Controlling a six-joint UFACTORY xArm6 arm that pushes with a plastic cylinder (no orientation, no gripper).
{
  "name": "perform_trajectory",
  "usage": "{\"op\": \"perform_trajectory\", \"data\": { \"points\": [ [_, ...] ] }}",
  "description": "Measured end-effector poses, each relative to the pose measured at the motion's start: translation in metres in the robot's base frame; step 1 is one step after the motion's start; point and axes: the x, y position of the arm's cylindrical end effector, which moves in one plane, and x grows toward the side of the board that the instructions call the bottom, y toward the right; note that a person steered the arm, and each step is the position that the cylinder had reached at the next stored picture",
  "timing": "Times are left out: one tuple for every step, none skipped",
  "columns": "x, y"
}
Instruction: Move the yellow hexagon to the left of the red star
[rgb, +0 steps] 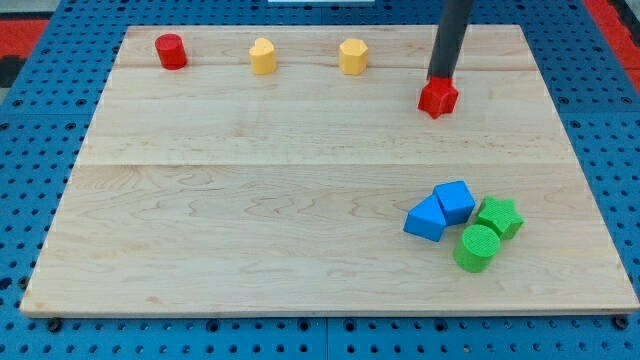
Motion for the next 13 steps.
{"op": "perform_trajectory", "data": {
  "points": [
    [0.031, -0.019],
    [0.077, -0.029],
    [0.104, 0.002],
    [0.109, 0.02],
    [0.056, 0.083],
    [-0.021, 0.094],
    [-0.087, 0.073],
    [-0.119, -0.004],
    [-0.113, -0.086],
    [-0.072, -0.109],
    [0.004, -0.109],
    [0.009, -0.104],
    [0.05, -0.094]
  ]
}}
